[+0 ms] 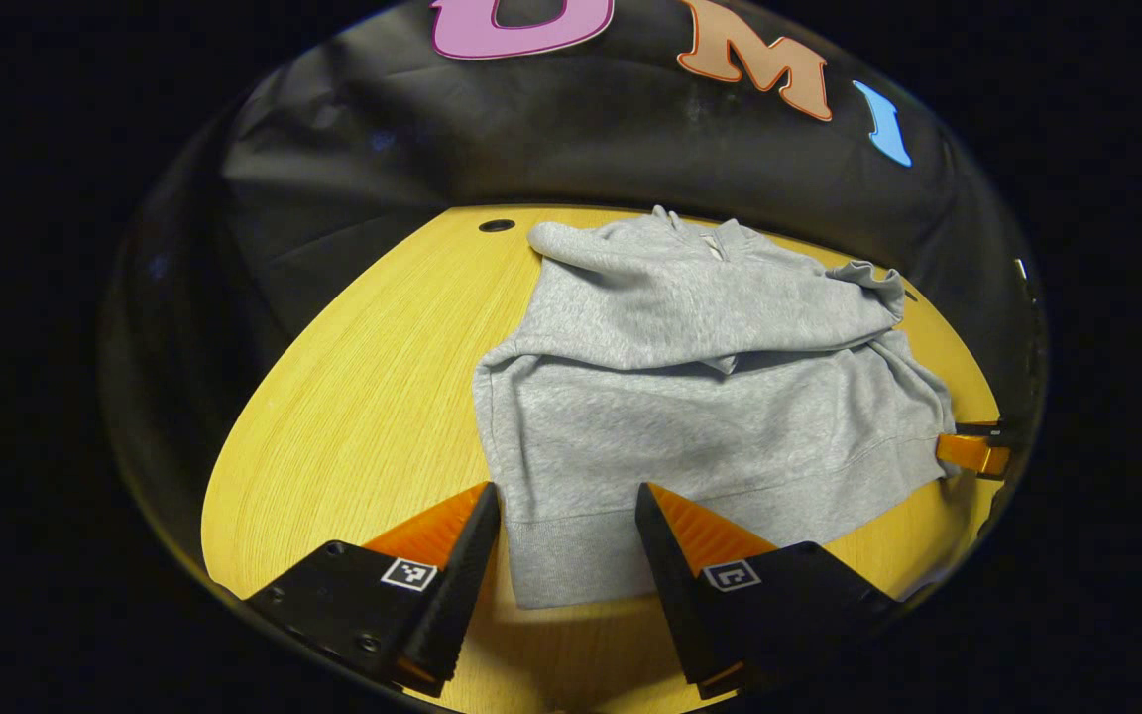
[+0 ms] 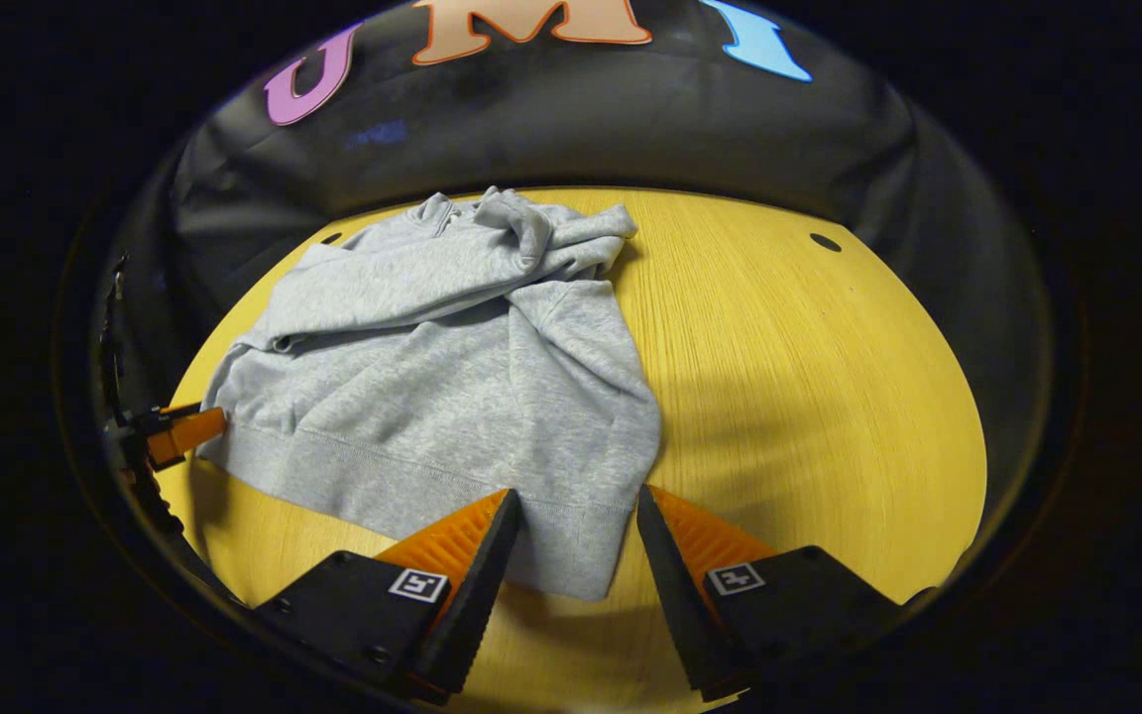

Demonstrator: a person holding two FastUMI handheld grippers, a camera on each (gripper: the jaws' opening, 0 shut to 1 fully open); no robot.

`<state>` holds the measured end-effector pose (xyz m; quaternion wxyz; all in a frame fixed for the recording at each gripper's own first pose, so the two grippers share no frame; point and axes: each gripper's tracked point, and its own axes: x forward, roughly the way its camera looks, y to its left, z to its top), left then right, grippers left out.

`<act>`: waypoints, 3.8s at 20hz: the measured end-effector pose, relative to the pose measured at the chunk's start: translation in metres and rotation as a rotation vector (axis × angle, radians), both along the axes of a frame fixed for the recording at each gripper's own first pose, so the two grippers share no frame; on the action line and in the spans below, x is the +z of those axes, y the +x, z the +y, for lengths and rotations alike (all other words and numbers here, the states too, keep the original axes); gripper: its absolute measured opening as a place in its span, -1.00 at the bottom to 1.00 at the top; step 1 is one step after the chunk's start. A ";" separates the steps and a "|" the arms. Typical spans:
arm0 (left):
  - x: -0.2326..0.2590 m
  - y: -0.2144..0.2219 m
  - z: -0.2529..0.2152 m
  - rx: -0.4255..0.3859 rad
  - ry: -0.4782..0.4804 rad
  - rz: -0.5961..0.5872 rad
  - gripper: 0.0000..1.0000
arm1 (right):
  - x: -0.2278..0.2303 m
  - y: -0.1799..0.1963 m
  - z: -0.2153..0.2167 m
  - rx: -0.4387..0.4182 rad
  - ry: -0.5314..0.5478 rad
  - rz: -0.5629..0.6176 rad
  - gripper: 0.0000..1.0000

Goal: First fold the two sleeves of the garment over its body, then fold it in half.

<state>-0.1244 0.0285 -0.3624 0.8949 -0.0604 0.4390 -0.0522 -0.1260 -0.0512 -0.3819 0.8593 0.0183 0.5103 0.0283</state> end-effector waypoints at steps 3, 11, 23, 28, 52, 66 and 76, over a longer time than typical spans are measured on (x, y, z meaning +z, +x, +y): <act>0.000 0.000 -0.003 -0.006 0.000 0.003 0.59 | 0.000 -0.001 0.014 0.027 0.033 -0.011 0.01; 0.000 0.008 -0.024 0.005 -0.074 0.012 -0.88 | 0.000 0.005 0.017 -0.001 0.046 0.077 -0.95; 0.010 -0.007 -0.020 -0.058 -0.101 0.120 -1.00 | 0.019 0.000 0.011 -0.001 0.150 0.153 -0.96; 0.016 -0.004 -0.019 -0.060 -0.110 0.155 -1.00 | 0.025 0.004 0.011 0.061 0.145 0.169 -0.96; 0.084 0.142 -0.007 0.058 -0.255 0.122 -1.00 | 0.096 0.174 0.017 -0.276 0.494 0.061 -1.00; 0.039 0.177 -0.012 0.312 -0.481 0.297 -0.91 | 0.047 0.214 0.028 -0.374 0.469 0.077 -0.42; 0.147 0.232 0.038 0.288 -0.257 -0.264 0.91 | 0.141 0.257 0.002 -0.258 0.270 -0.393 0.91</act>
